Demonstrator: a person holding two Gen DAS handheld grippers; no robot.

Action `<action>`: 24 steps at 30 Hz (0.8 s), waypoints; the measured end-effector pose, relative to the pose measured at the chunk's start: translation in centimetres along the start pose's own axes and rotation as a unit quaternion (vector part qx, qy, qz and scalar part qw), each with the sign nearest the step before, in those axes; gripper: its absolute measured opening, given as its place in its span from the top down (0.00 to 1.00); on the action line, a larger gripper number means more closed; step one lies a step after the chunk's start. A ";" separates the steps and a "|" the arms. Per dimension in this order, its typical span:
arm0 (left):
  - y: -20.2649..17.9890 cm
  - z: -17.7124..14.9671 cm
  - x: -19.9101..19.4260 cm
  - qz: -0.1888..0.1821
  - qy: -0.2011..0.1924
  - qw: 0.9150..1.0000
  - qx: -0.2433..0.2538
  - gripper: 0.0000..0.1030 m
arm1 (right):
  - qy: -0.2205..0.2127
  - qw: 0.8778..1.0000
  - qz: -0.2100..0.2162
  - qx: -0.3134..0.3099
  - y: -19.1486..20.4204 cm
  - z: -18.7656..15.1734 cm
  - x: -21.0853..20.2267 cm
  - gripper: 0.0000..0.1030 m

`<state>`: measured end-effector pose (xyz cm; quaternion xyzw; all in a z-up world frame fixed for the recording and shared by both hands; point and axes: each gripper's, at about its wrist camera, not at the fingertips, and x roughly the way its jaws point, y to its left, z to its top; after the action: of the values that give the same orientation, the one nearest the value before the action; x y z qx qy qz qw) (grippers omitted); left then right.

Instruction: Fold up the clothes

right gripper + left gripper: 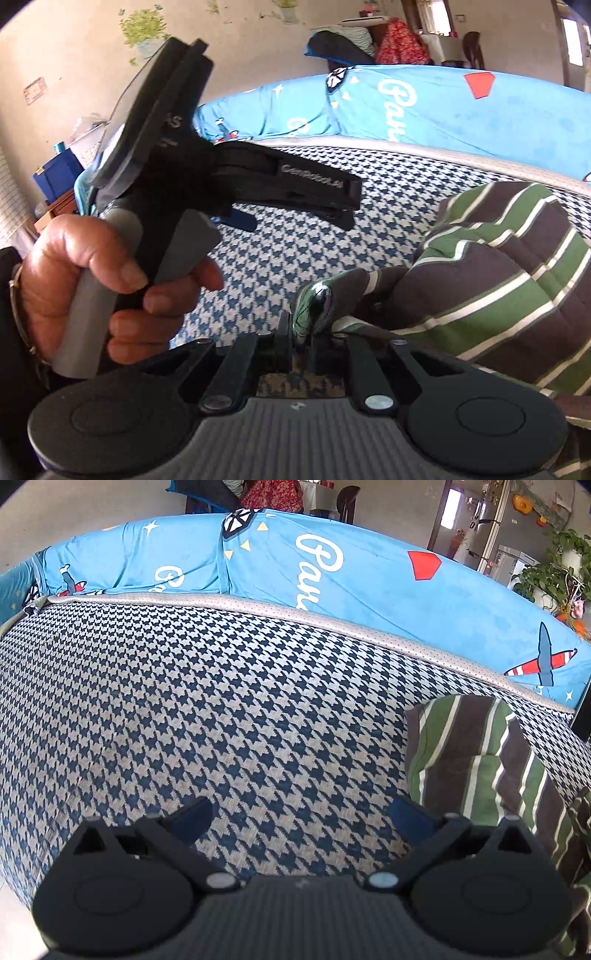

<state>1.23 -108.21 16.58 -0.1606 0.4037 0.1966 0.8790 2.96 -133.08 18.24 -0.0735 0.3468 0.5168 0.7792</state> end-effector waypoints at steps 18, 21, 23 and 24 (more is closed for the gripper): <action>-1.0 -0.4 0.9 -0.009 0.026 1.000 0.002 0.00 | -0.036 0.999 -0.040 0.005 -2.3 1.1 -4.4 0.51; -1.7 -0.4 1.6 -0.017 0.037 0.999 0.001 0.00 | -0.040 0.994 -0.086 0.056 -5.0 1.3 -4.9 0.51; -2.2 -0.6 1.8 -0.022 0.043 0.999 0.003 0.00 | -0.041 0.987 -0.123 0.093 -7.0 1.6 -5.1 0.51; -2.5 -0.7 1.9 -0.024 0.046 0.999 0.005 0.00 | -0.040 0.983 -0.141 0.107 -7.9 1.8 -5.2 0.51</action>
<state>3.08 -110.31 14.96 -0.1748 0.4404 0.1656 0.8649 9.41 -139.79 20.88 -0.0170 0.3548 0.3640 0.8610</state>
